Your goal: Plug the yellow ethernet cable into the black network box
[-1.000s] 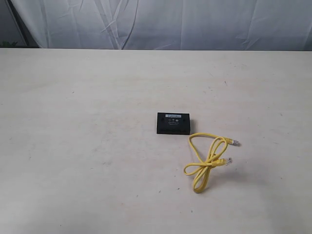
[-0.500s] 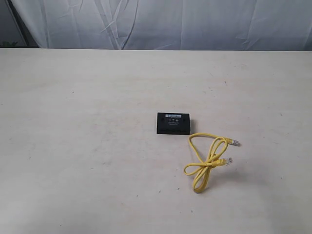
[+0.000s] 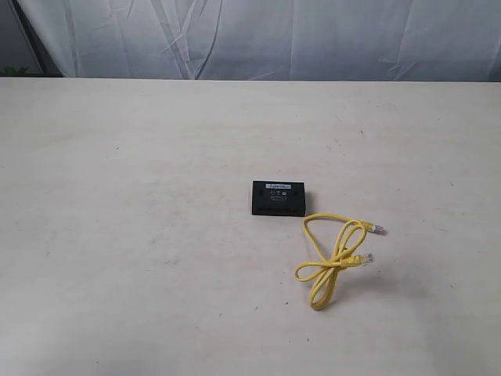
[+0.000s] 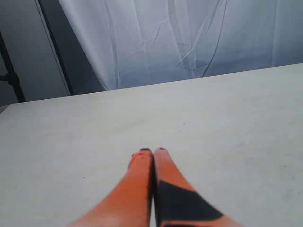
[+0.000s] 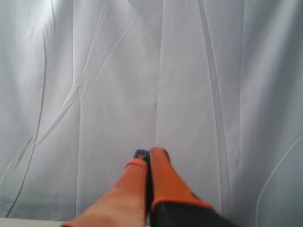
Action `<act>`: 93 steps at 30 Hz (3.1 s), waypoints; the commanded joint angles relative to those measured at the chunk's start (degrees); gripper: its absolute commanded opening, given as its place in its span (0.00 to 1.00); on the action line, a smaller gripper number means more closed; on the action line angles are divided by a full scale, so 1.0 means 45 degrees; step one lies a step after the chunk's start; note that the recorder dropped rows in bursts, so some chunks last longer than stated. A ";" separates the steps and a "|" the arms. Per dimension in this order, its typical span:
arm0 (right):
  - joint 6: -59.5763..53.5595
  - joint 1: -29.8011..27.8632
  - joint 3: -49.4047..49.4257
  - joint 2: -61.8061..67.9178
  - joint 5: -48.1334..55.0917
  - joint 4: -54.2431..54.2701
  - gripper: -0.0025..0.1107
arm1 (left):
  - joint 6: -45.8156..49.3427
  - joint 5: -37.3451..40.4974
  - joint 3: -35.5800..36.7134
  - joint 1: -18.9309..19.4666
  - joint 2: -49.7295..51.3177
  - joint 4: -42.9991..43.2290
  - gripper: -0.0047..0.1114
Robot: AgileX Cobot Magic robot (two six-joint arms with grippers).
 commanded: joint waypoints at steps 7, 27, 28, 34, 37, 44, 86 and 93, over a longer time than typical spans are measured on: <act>-0.0051 -0.0068 -0.5480 0.3369 0.6921 -0.0006 0.02 | -0.0032 -0.0145 0.0068 0.0026 -0.0076 0.0000 0.04; -0.0724 -0.0043 -0.9314 1.4387 1.1538 0.1954 0.02 | -0.0032 -0.0145 0.0068 0.0026 -0.0076 0.0000 0.04; -0.0724 -0.0043 -0.9509 1.4620 1.1567 0.1987 0.02 | -0.0032 -0.0145 0.0068 0.0026 -0.0076 0.0000 0.04; -0.0724 -0.0043 -0.9858 1.6149 1.1230 0.2038 0.02 | -0.0032 -0.0145 0.0068 0.0026 -0.0076 0.0000 0.04; -0.0724 -0.0043 -0.9858 1.6950 1.0869 0.2235 0.02 | -0.0032 -0.0145 0.0068 0.0026 -0.0076 0.0000 0.04; -0.2387 -0.0043 -0.9858 1.8832 1.0464 0.4604 0.02 | -0.0032 -0.0145 0.0068 0.0026 -0.0076 0.0000 0.04; -0.2578 0.5882 -1.1622 2.1075 1.1670 0.3525 0.02 | -0.0032 -0.0145 0.0068 0.0026 -0.0076 0.0000 0.04; -0.1766 0.4289 -1.2156 2.1107 1.1673 0.2734 0.02 | -0.0032 -0.0145 0.0068 0.0026 -0.0076 0.0000 0.04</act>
